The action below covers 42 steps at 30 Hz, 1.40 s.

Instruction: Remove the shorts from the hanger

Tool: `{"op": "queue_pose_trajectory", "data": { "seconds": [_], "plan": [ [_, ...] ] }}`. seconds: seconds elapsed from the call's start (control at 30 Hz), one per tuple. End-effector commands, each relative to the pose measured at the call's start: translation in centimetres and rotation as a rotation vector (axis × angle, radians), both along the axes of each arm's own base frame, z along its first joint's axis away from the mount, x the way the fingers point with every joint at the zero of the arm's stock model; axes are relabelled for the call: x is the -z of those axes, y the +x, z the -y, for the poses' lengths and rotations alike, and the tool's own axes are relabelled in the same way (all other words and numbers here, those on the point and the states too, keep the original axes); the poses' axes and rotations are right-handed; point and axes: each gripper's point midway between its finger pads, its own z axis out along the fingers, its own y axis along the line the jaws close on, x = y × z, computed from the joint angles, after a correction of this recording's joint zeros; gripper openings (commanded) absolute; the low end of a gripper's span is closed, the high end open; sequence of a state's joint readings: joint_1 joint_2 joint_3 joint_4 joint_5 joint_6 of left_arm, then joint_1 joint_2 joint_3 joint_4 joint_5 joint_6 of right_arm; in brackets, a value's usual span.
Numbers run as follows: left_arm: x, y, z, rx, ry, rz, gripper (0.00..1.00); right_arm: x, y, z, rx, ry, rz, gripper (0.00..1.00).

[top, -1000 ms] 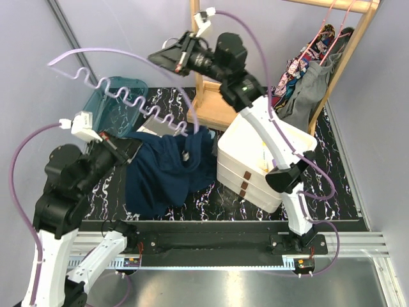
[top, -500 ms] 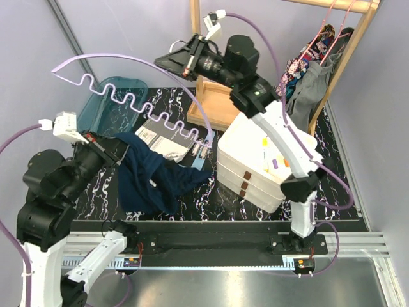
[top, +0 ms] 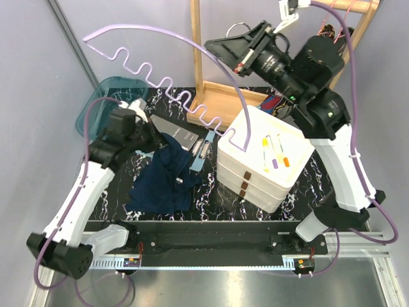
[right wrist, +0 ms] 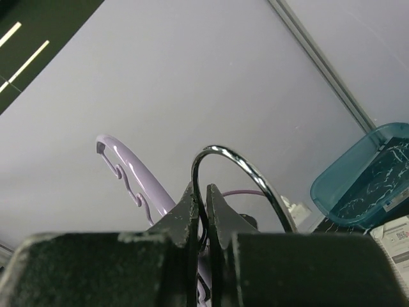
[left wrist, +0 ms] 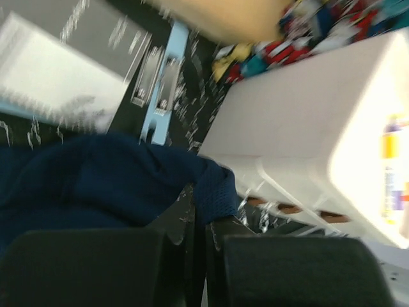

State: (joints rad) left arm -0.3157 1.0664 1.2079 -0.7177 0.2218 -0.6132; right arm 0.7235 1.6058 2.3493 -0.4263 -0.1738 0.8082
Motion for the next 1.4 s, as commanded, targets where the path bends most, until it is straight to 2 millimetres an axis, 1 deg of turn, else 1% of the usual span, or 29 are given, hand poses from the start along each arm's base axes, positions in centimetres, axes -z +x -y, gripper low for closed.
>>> {"op": "queue_pose_trajectory", "data": {
  "seconds": [0.0, 0.07, 0.1, 0.13, 0.17, 0.23, 0.3, 0.33, 0.37, 0.4, 0.43, 0.47, 0.5, 0.53, 0.57, 0.7, 0.77, 0.8, 0.87, 0.9, 0.97, 1.03, 1.07, 1.1, 1.2, 1.23, 1.3, 1.33, 1.37],
  "plan": [
    [-0.2, -0.5, 1.1, 0.047, 0.004, 0.052, 0.17, 0.0, 0.6, 1.3, 0.058, 0.004, 0.001, 0.0],
    [1.0, -1.2, 1.0, 0.032, 0.014, 0.029, 0.27, 0.4, 0.6, 0.9, 0.038, -0.005, -0.006, 0.0],
    [1.0, -2.0, 1.0, 0.032, 0.006, 0.035, 0.55, 0.7, 0.6, 0.7, 0.03, -0.011, -0.009, 0.0],
    [1.5, -2.5, 0.8, 0.027, 0.002, 0.024, 0.66, 0.8, 0.5, 0.6, 0.022, -0.016, -0.011, 0.0],
    [3.1, -3.2, 0.6, 0.016, -0.001, -0.017, 0.69, 0.9, 0.3, 0.4, 0.004, -0.021, -0.011, 0.0],
    [3.9, -4.5, 0.1, 0.002, -0.009, -0.037, 0.69, 1.9, 0.2, 0.0, -0.014, -0.044, -0.029, 0.0],
    [6.1, -5.9, -0.9, -0.058, -0.02, -0.084, 0.69, 2.4, 0.0, -0.1, -0.027, -0.059, -0.038, 0.0],
    [7.1, -6.4, -1.4, -0.091, -0.024, -0.106, 0.69, 3.4, 0.2, -0.3, -0.029, -0.075, -0.056, 0.0],
    [7.8, -6.6, -2.2, -0.167, -0.042, -0.13, 0.7, 3.4, -0.1, 0.2, -0.023, -0.078, -0.052, 0.0],
    [9.4, -7.5, -2.8, -0.202, -0.045, -0.161, 0.74, 3.8, -0.1, 0.2, -0.02, -0.083, -0.058, 0.0],
    [10.2, -7.7, -3.1, -0.236, -0.054, -0.182, 0.81, 4.2, -0.3, 0.4, -0.019, -0.092, -0.063, 0.0],
    [10.7, -7.8, -3.3, -0.29, -0.086, -0.21, 0.94, 4.4, -0.4, 0.6, -0.017, -0.095, -0.064, 0.0],
    [11.5, -8.0, -3.4, -0.318, -0.099, -0.233, 0.98, 4.6, -0.5, 0.6, -0.018, -0.099, -0.069, 0.0],
    [12.8, -8.2, -3.6, -0.348, -0.102, -0.273, 0.99, 4.8, -0.7, 0.8, -0.017, -0.102, -0.07, 0.0],
    [13.4, -7.9, -4.1, -0.421, -0.121, -0.302, 0.99, 5.0, -0.8, 0.9, -0.018, -0.106, -0.072, 0.0],
    [16.7, -6.9, -5.0, -0.53, -0.061, -0.435, 0.99, 5.7, -1.4, 1.3, -0.022, -0.12, -0.083, 0.0],
    [17.3, -6.2, -5.0, -0.526, -0.018, -0.464, 0.99, 5.6, -2.0, 1.9, -0.017, -0.118, -0.079, 0.0],
    [18.4, -5.5, -4.8, -0.516, 0.019, -0.493, 0.99, 6.3, -1.9, 1.9, -0.014, -0.128, -0.093, 0.0],
    [19.2, -4.5, -4.5, -0.471, 0.066, -0.491, 0.99, 6.2, -2.3, 2.7, 0.005, -0.119, -0.093, 0.0],
    [20.4, -3.9, -4.4, -0.466, 0.095, -0.512, 0.99, 6.7, -2.2, 2.7, 0.01, -0.125, -0.103, 0.0],
    [22.4, -3.8, -4.3, -0.453, 0.145, -0.565, 0.99, 6.6, -2.4, 3.4, 0.035, -0.121, -0.104, 0.0],
    [23.4, -3.6, -4.0, -0.436, 0.157, -0.593, 0.99, 6.6, -2.5, 3.8, 0.05, -0.118, -0.102, 0.0],
    [24.1, -3.8, -4.0, -0.437, 0.17, -0.618, 0.98, 6.6, -2.5, 4.0, 0.056, -0.119, -0.101, 0.0],
    [24.1, -3.7, -4.0, -0.436, 0.171, -0.618, 0.95, 6.4, -2.5, 4.1, 0.06, -0.119, -0.093, 0.0],
    [23.9, -3.8, -4.5, -0.452, 0.18, -0.582, 0.65, 6.3, -2.5, 4.8, 0.091, -0.121, -0.081, 0.0],
    [23.7, -3.7, -4.3, -0.441, 0.168, -0.565, 0.44, 6.5, -2.5, 4.9, 0.101, -0.12, -0.087, 0.0],
    [22.5, -3.6, -3.9, -0.415, 0.128, -0.514, 0.29, 7.0, -2.6, 5.2, 0.103, -0.112, -0.112, 0.0],
    [22.0, -3.7, -3.5, -0.377, 0.118, -0.498, 0.18, 7.1, -2.7, 5.3, 0.104, -0.115, -0.111, 0.0],
    [20.9, -3.6, -3.2, -0.36, 0.098, -0.462, 0.12, 7.2, -2.8, 5.3, 0.105, -0.119, -0.107, 0.0]
  ]
}}
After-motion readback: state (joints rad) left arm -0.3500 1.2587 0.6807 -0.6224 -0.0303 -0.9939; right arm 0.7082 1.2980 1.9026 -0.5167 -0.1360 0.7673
